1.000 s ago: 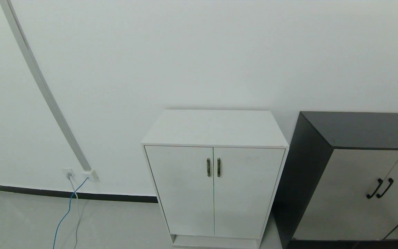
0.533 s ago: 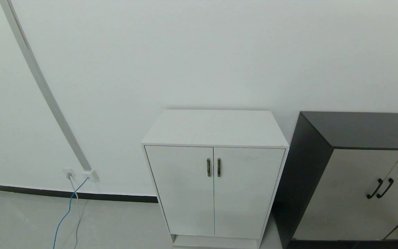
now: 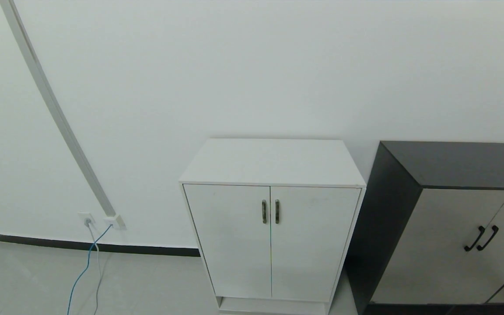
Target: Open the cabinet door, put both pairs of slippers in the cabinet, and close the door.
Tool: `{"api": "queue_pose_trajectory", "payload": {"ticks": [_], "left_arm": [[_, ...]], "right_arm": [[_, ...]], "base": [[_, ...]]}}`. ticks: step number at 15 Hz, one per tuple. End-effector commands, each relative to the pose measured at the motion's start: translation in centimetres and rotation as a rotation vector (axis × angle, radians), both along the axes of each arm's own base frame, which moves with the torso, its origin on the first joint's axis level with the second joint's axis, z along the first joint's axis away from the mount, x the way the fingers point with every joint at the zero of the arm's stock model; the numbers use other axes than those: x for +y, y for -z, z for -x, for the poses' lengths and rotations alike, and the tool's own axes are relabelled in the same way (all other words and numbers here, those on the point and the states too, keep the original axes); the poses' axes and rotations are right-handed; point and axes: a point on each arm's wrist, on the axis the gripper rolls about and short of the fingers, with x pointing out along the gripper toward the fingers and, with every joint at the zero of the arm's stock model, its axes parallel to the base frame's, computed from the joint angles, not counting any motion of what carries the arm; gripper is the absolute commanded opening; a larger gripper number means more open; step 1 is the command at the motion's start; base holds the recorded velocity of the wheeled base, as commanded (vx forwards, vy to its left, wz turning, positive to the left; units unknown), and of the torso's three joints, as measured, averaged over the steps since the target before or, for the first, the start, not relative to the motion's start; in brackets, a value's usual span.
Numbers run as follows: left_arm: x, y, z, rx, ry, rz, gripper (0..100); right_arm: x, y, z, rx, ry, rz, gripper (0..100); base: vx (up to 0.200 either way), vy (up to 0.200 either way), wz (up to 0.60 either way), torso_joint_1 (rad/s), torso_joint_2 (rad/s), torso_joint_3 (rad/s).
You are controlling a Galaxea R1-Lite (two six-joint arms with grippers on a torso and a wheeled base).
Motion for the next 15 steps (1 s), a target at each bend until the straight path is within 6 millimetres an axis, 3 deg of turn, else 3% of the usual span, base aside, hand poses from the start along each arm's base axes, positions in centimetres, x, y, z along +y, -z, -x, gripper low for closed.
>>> {"api": "queue_pose_trajectory", "payload": {"ticks": [1,4,8,15], "left_arm": [[0.0,0.0,0.0,0.001,-0.001,0.001,0],[0.0,0.0,0.0,-0.001,-0.002,0.001,0],[0.0,0.0,0.0,-0.001,-0.011,0.002,0],[0.0,0.0,0.0,0.001,-0.013,0.004,0]], "right_arm": [[0.2,0.0,-0.4,0.039,-0.038,0.02,0],[0.0,-0.1,-0.7,0.034,0.109,0.162,0],[-0.1,-0.1,0.6,-0.103,0.363,0.133,0],[0.0,0.1,1.7,-0.202,0.432,-0.141,0]], "base": [[0.0,0.0,0.0,0.0,0.0,0.0],[0.0,0.0,0.0,0.0,0.0,0.0],[0.0,0.0,0.0,0.0,0.0,0.0],[0.0,0.0,0.0,0.0,0.0,0.0]]}}
